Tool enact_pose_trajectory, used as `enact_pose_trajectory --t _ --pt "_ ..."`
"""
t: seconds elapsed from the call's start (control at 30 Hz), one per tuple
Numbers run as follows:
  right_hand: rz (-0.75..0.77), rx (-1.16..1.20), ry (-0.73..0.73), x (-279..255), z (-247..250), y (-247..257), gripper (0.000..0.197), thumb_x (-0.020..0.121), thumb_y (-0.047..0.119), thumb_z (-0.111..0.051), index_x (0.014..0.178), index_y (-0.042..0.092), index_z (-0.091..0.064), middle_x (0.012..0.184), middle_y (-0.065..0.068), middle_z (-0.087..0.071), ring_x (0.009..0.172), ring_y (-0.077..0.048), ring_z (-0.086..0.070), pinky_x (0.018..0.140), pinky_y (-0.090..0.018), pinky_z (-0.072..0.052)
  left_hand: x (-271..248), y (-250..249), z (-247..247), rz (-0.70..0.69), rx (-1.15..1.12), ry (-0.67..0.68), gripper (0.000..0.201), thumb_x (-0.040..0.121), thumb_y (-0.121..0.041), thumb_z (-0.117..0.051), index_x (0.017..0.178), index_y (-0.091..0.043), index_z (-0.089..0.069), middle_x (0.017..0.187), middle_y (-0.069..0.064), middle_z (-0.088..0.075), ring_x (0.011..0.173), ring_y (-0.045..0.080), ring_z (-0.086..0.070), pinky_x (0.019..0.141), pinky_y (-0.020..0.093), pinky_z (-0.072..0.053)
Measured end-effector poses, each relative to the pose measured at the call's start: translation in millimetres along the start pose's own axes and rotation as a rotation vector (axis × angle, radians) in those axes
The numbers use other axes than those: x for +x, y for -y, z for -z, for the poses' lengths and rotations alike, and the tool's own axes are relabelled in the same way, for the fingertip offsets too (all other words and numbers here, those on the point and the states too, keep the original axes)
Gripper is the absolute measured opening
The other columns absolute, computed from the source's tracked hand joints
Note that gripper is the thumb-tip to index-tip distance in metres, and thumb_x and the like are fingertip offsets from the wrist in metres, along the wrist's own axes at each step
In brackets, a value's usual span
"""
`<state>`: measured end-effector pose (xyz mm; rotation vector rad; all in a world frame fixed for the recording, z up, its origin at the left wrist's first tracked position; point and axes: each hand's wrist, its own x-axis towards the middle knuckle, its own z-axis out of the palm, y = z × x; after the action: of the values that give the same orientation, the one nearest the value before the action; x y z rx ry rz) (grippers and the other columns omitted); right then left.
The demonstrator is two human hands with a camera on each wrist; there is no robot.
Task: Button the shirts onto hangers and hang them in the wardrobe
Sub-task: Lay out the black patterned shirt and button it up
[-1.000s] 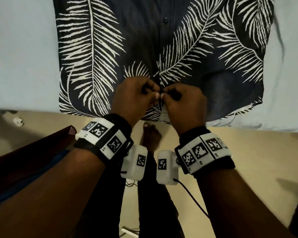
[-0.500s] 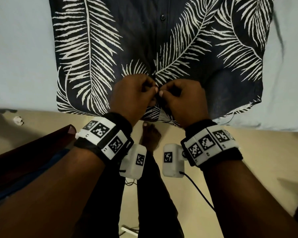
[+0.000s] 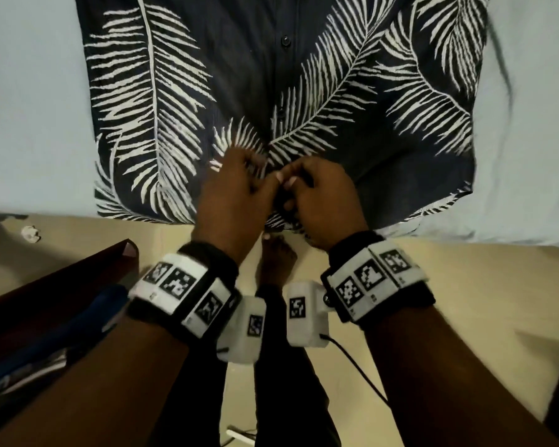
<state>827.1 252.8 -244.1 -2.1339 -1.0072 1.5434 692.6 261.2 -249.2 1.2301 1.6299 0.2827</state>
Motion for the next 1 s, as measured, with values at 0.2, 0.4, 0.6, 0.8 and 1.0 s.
enact_pose_trajectory --t 0.2,0.4,0.6,0.8,1.0 --pt "0.167 0.017 -0.332 -26 56 -41 0.015 0.093 0.017 -0.059 0.100 0.019 -0.072 0.092 0.003 -0.073 0.081 -0.016 -0.070 0.077 -0.033 -0.056 -46 14 -41 0.201 -0.015 0.000 0.028 0.085 -0.038 -0.078 0.097 -0.030 -0.054 0.083 -0.013 -0.068 0.089 0.016 -0.068 0.085 0.033 -0.052" --pt "-0.182 -0.277 -0.826 -11 157 -99 0.022 0.092 0.036 -0.062 0.104 0.017 -0.064 0.107 -0.010 -0.068 0.103 -0.031 -0.061 0.085 -0.033 -0.043 -54 13 -63 0.265 -0.143 -0.009 0.035 0.083 -0.050 -0.075 0.084 -0.016 -0.069 0.075 -0.007 -0.071 0.074 0.007 -0.067 0.067 0.011 -0.047" --pt "-0.221 -0.281 -0.613 10 168 -111 0.036 0.085 0.046 -0.073 0.082 0.011 -0.065 0.079 -0.005 -0.064 0.081 -0.029 -0.061 0.071 -0.029 -0.040 -46 28 -66 0.306 -0.125 0.065 0.023 0.083 -0.033 -0.063 0.097 -0.014 -0.069 0.090 0.006 -0.074 0.092 0.030 -0.069 0.086 0.042 -0.055" --pt "-0.265 -0.165 -0.520 2 189 -144 0.031 0.068 0.047 -0.068 0.063 0.016 -0.066 0.067 -0.012 -0.069 0.069 -0.036 -0.069 0.076 -0.053 -0.060 -53 38 -42 0.119 -0.236 0.143 0.010 0.096 -0.002 -0.063 0.103 -0.005 -0.069 0.091 0.004 -0.075 0.089 0.012 -0.069 0.083 0.016 -0.052" --pt "-0.300 -0.082 -0.568 -21 185 -144 0.020 0.071 0.029 -0.054 0.072 0.018 -0.070 0.065 -0.011 -0.071 0.058 -0.032 -0.068 0.067 -0.047 -0.059 -46 61 -24 0.124 0.142 0.152 0.010 0.094 -0.024 -0.067 0.093 -0.015 -0.070 0.088 -0.002 -0.070 0.087 0.017 -0.061 0.088 0.035 -0.043"
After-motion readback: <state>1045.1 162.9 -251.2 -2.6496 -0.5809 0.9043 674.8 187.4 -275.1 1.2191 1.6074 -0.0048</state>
